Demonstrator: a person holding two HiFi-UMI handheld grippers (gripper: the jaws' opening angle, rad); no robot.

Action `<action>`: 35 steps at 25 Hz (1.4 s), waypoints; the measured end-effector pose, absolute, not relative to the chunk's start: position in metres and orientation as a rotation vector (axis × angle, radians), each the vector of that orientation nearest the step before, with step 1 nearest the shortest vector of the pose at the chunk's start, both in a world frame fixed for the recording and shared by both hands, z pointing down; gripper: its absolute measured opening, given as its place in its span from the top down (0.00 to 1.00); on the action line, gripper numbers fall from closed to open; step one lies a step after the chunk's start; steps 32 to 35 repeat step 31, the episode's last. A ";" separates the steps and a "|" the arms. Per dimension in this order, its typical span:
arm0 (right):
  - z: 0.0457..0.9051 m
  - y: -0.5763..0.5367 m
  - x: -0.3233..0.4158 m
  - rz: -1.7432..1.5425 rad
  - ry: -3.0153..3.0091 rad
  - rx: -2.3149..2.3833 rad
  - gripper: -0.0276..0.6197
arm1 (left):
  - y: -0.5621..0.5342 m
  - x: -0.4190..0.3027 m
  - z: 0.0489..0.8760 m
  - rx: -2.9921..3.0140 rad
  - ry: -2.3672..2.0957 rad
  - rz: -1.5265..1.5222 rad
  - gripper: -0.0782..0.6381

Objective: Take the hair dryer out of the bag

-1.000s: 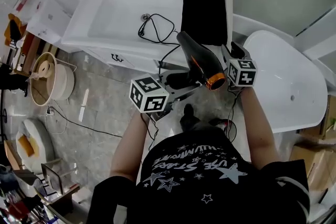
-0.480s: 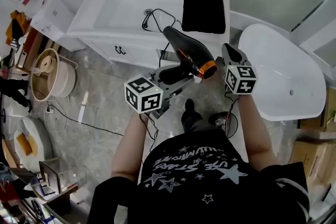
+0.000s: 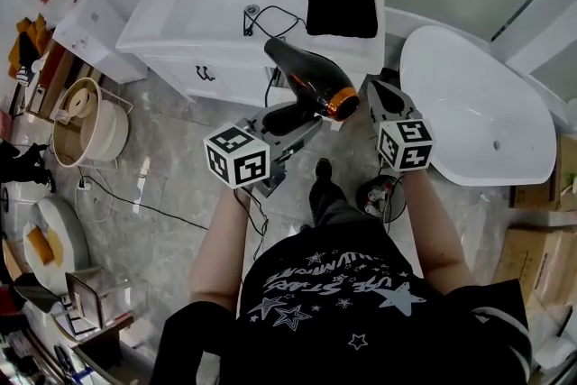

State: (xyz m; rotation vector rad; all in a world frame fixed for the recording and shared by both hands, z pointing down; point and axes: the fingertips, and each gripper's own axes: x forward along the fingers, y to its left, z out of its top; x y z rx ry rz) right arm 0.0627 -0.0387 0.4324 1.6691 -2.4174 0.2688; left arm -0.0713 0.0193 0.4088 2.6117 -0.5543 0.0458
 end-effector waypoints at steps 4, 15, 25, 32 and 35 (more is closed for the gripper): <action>0.432 -0.028 0.058 0.254 -2.410 1.637 0.95 | 0.026 -0.074 0.411 2.601 -0.570 0.045 0.61; 0.450 0.021 0.060 0.294 -2.379 1.606 0.95 | 0.050 -0.080 0.417 2.593 -0.577 0.051 0.61; 0.461 0.070 0.057 0.319 -2.369 1.610 0.95 | 0.083 -0.085 0.421 2.614 -0.568 0.054 0.61; 0.461 0.067 0.056 0.325 -2.373 1.611 0.95 | 0.080 -0.081 0.417 2.597 -0.563 0.007 0.61; 0.461 0.067 0.056 0.325 -2.373 1.611 0.95 | 0.080 -0.081 0.417 2.597 -0.563 0.007 0.61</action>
